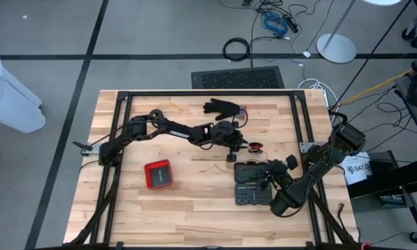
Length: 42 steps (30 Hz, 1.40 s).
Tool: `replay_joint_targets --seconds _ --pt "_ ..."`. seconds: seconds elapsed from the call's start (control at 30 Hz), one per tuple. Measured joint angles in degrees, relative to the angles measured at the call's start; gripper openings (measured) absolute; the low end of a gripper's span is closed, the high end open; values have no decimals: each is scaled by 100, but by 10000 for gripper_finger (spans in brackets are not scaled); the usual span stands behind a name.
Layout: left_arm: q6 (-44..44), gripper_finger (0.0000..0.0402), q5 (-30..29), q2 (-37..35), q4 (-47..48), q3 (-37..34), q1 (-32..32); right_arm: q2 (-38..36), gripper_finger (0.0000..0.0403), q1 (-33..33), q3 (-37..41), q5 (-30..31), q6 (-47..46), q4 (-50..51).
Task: Coil cords
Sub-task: Coil the red wire onto the spool
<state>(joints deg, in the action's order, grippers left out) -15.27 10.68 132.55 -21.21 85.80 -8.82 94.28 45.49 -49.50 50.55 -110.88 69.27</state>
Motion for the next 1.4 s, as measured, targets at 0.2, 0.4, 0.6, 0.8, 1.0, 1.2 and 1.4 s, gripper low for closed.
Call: replay_joint_targets --seconds 0.2,0.4,0.6,0.8,1.0,1.2,1.4 --pt "13 107 184 0 -78 0 -4 9 82 -266 595 8 -463 -511" --pt "-2 107 296 -4 -226 -1 -22 9 82 -684 1358 540 -701 -1867" --pt "-13 107 113 -4 -232 -2 -66 9 82 -985 1588 886 -643 -2359" --pt "-23 107 82 -4 -236 -2 -210 9 82 -1062 1585 1094 -521 -2405" --pt "-13 107 579 4 -193 -2 -246 7 82 -1279 1583 1254 -80 -2838" --pt "-30 107 658 4 -83 -4 -186 7 82 -1435 1583 1242 859 -3640" --pt "-28 107 656 9 -91 -4 -186 7 82 -1508 1583 1237 1124 -3834"
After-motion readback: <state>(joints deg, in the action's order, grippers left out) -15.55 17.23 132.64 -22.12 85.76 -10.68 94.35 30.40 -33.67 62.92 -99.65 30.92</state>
